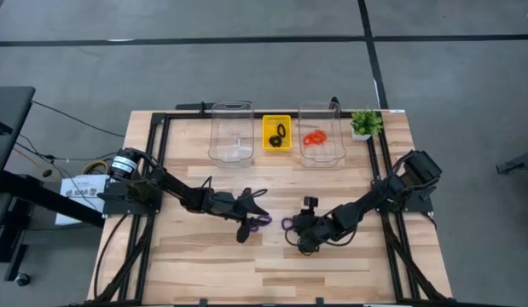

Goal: Sort spring keychains
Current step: Put the right purple spring keychain into the left transparent bin

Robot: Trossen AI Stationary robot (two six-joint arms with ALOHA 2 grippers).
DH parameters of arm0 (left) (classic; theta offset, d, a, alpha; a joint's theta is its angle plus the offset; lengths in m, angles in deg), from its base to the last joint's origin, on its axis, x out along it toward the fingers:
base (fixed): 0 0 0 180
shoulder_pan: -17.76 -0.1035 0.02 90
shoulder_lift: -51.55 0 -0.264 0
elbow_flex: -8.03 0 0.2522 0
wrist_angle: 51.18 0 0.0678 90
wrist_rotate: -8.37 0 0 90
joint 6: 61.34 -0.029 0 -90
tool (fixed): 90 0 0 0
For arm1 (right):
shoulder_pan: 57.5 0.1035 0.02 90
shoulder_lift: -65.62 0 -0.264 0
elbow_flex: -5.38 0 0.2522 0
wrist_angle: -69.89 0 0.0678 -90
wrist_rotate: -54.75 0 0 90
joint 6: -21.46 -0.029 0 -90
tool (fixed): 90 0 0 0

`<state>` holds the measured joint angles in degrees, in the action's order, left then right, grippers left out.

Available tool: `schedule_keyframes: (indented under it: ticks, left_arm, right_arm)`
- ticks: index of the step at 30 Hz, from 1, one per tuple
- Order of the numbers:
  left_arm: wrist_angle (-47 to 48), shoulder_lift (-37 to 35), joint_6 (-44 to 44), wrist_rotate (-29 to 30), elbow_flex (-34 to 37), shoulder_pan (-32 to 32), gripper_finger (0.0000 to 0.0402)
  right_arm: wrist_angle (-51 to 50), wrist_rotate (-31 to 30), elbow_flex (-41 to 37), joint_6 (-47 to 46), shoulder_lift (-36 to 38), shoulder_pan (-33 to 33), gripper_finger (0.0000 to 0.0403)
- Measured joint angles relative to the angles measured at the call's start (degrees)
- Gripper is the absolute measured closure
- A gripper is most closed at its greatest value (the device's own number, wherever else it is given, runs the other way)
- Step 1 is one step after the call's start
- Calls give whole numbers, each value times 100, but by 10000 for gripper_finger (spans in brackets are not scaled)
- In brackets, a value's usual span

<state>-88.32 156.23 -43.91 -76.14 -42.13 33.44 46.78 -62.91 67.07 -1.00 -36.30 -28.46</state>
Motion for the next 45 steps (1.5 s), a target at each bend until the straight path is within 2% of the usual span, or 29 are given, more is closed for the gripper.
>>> schedule_keyframes:
  ticks: [9, 23, 35, 45]
  left_arm:
    - [-23, 0, -37, 0, 0, -31, 252]
    - [-41, -4, -2, 0, 0, 35, 252]
    - [-43, -4, 0, 3, 0, 41, 252]
    - [-45, -4, 0, 3, 2, 41, 252]
  right_arm:
    - [109, 62, 5, 35, -33, 249, 287]
    - [217, 90, 9, 295, -40, 139, 288]
    - [215, 92, 9, 259, -40, 117, 354]
    - [211, 92, 9, 249, -40, 117, 379]
